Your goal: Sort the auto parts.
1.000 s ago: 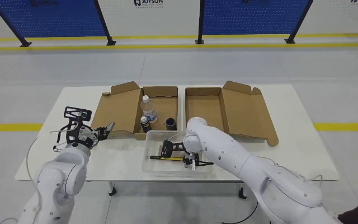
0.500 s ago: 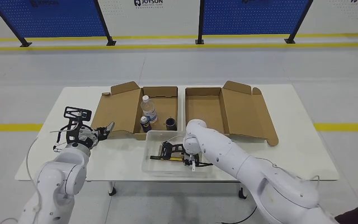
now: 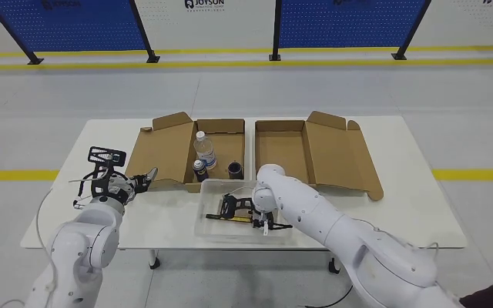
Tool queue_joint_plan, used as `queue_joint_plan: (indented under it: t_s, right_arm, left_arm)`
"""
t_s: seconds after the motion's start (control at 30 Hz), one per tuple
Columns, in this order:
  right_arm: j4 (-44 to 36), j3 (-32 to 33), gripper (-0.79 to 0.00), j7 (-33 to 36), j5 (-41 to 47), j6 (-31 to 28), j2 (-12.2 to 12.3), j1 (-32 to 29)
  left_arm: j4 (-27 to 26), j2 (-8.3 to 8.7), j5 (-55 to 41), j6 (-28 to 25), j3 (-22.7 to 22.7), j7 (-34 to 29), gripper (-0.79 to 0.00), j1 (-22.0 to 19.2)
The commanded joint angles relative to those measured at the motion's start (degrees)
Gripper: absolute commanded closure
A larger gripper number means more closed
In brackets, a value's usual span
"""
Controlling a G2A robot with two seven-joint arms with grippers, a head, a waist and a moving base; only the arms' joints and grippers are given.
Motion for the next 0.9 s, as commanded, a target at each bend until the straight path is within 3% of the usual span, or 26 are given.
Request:
queue_joint_plan:
  t_s: [0.0,0.37,0.87]
  right_arm:
    - [-0.51,0.45,0.0,0.05,0.13,0.34,0.13,0.16]
    - [-8.02,4.38,0.0,2.9,0.78,2.98,2.77,-0.3]
    - [-24.61,14.03,0.0,6.29,-1.12,7.94,9.58,-6.6]
  left_arm:
    - [0.0,0.0,0.0,0.0,0.0,0.0,-0.785,0.0]
    - [0.0,0.0,0.0,0.0,0.0,0.0,-0.785,0.0]
    - [0.0,0.0,0.0,0.0,0.0,0.0,-0.785,0.0]
